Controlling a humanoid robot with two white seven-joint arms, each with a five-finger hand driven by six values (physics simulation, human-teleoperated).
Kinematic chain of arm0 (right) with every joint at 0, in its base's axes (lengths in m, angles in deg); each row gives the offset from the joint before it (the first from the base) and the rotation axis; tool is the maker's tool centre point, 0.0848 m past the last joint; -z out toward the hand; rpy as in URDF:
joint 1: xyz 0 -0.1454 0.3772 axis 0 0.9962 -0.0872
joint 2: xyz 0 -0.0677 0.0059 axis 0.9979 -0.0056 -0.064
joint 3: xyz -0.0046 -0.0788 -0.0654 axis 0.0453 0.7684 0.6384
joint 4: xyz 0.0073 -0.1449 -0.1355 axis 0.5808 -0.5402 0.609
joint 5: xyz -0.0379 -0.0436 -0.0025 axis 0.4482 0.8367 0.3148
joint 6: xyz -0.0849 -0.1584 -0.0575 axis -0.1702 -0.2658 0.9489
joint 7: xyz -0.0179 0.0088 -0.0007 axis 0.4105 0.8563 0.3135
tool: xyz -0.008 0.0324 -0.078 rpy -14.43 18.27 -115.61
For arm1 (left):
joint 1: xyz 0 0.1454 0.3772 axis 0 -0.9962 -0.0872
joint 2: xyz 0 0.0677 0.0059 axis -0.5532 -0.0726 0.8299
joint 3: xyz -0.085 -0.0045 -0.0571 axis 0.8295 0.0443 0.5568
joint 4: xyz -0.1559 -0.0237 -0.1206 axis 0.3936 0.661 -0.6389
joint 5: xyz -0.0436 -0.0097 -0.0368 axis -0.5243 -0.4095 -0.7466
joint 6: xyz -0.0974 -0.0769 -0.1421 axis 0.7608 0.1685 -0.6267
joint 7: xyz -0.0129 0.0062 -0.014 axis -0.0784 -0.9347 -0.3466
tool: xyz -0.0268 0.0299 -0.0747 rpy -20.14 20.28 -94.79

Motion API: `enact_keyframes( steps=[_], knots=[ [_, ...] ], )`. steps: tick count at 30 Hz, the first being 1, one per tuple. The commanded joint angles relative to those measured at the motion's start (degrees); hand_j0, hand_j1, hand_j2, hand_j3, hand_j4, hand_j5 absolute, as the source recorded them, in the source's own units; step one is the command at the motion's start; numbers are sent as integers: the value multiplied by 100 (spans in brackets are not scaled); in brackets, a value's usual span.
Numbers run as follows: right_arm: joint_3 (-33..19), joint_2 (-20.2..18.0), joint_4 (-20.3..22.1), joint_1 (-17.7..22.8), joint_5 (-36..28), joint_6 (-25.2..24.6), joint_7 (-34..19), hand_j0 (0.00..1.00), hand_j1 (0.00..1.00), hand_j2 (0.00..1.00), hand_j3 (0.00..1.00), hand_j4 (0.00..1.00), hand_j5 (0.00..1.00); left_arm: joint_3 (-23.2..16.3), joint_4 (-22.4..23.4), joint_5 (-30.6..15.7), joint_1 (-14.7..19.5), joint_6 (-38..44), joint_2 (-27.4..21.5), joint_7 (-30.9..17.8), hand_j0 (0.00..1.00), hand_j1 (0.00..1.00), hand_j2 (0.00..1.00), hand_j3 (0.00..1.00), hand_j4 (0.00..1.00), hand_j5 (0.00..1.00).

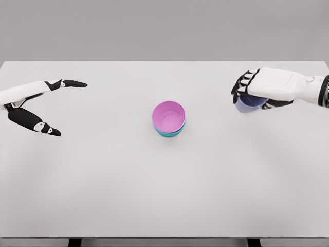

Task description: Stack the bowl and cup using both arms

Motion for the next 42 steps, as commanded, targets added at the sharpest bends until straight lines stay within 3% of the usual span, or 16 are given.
enact_keyframes(
  steps=[1, 14, 20, 25, 37, 42],
  knots=[
    [13, 175, 9, 0, -19, -17, 4, 58, 58, 58, 58, 58, 58, 5, -1, -47, 0, 14, -14, 2, 100, 100, 100, 100, 100, 100],
    [470, 948, 89, -554, -19, -17, 4, 59, 59, 59, 59, 59, 59, 5, -1, -47, 0, 14, -5, 2, 100, 100, 100, 100, 100, 100],
    [636, 1054, 756, -598, -19, -17, 4, 59, 59, 59, 59, 59, 59, 40, 7, -47, 0, 14, 39, 2, 100, 100, 100, 100, 100, 100],
    [724, 1063, 1046, -598, -37, -17, 4, 59, 59, 59, 59, 59, 59, 40, 7, -47, 0, 14, 39, 2, 100, 100, 100, 100, 100, 100],
    [1560, 1458, 1029, -835, -46, -17, 4, 59, 59, 59, 59, 59, 59, 40, 7, -38, 0, 14, 39, 2, 100, 100, 100, 100, 100, 100],
    [1568, 1652, 590, -1037, -46, -17, 4, 59, 59, 59, 59, 59, 59, 40, 7, -38, 0, 14, 39, 2, 100, 100, 100, 100, 100, 100]
  ],
)
